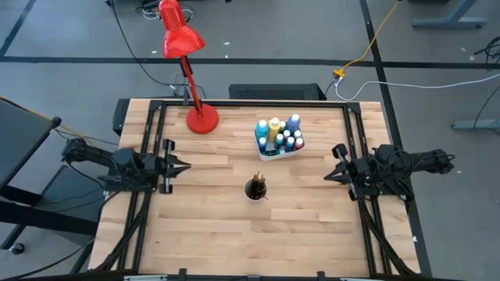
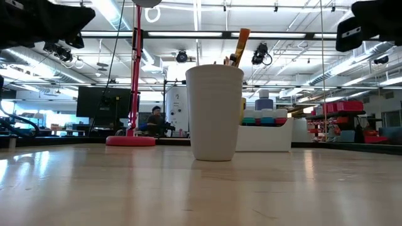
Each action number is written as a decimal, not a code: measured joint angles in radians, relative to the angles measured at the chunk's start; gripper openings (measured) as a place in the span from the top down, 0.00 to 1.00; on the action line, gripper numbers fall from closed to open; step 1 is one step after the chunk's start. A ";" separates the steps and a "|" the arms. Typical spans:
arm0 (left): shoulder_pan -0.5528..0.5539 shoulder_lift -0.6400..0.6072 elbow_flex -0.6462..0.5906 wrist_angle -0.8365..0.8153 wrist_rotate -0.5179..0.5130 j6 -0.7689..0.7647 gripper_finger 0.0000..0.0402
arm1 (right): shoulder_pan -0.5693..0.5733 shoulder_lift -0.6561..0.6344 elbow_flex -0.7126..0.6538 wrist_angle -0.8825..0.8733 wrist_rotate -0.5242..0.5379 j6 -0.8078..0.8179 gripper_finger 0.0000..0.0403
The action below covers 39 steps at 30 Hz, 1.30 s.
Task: Pick & Place Paint Supplies
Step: Return to Home Position
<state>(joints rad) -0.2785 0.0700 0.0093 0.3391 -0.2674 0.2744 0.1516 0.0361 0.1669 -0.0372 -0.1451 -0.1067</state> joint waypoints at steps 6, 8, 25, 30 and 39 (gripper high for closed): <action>0.004 0.000 0.000 -0.029 -0.012 -0.004 0.92 | 0.000 -0.037 0.000 -0.077 -0.063 0.033 0.98; 0.004 0.000 0.000 -0.040 -0.028 -0.002 0.92 | 0.000 -0.037 0.000 -0.078 -0.053 0.029 0.98; 0.004 0.001 0.000 -0.070 -0.031 -0.006 0.92 | 0.000 -0.036 0.000 -0.012 -0.029 0.086 0.98; 0.004 0.001 -0.001 -0.070 -0.031 -0.004 0.92 | 0.000 -0.037 -0.050 0.072 -0.029 0.103 0.98; 0.004 0.001 -0.001 -0.070 -0.031 -0.004 0.92 | 0.000 -0.036 -0.150 0.199 -0.028 0.100 0.98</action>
<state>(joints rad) -0.2749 0.0708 0.0086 0.2691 -0.2985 0.2709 0.1513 -0.0002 0.0166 0.1621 -0.1728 -0.0068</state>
